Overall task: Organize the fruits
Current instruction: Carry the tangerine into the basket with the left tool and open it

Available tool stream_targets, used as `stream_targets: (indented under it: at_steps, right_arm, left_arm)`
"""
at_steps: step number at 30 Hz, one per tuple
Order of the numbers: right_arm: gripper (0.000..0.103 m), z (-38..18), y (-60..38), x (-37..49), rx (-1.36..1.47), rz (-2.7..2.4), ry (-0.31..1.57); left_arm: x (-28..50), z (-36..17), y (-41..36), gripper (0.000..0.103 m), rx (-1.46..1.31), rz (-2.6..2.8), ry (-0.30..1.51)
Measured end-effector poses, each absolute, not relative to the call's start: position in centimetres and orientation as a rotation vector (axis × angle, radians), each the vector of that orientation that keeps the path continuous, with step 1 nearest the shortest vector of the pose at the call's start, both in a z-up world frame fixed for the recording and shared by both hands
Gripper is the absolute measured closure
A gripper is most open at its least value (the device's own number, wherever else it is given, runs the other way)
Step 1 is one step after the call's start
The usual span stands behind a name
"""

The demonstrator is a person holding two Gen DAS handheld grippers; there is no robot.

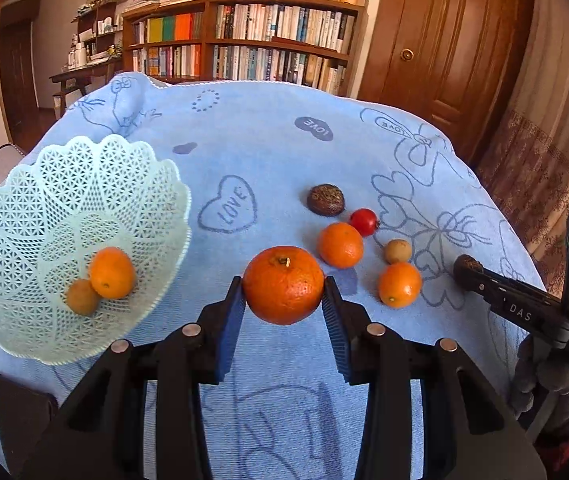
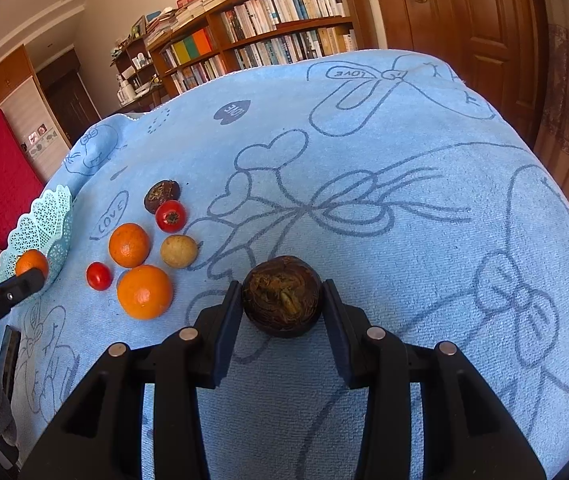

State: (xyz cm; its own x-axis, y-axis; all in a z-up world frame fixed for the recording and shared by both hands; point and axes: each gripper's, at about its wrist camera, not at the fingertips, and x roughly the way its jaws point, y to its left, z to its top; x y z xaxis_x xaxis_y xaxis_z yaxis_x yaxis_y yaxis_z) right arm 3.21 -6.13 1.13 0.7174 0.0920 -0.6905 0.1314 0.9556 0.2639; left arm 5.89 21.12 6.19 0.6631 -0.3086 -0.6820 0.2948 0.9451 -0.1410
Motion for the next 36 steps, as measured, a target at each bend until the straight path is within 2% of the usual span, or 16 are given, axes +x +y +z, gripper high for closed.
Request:
stream_targets:
  at_steps: [20,22,24,28,36]
  right_arm:
    - [0.062,1.1,-6.0,3.3,0.306,-0.039,0.777]
    - [0.062,1.0,-6.0,3.3,0.305,-0.041,0.777]
    - [0.062,1.0,-6.0,3.3,0.305,-0.041,0.778]
    - [0.062,1.0,-6.1,3.3,0.302,-0.044,0.780]
    - [0.062,1.0,-6.0,3.5,0.291,-0.049,0.794]
  left_arm:
    - [8.6,7.7,33.8,0.061,-0.143,-0.044,0.722]
    - [8.6,7.9,34.5,0.056,-0.152,-0.027,0.718]
    - [8.3,8.0,35.1,0.042,-0.165,-0.007,0.706]
    - [7.8,8.2,35.8,0.037,-0.182,0.002,0.699]
    - [6.8,9.0,36.1,0.020,-0.182,-0.001,0.666]
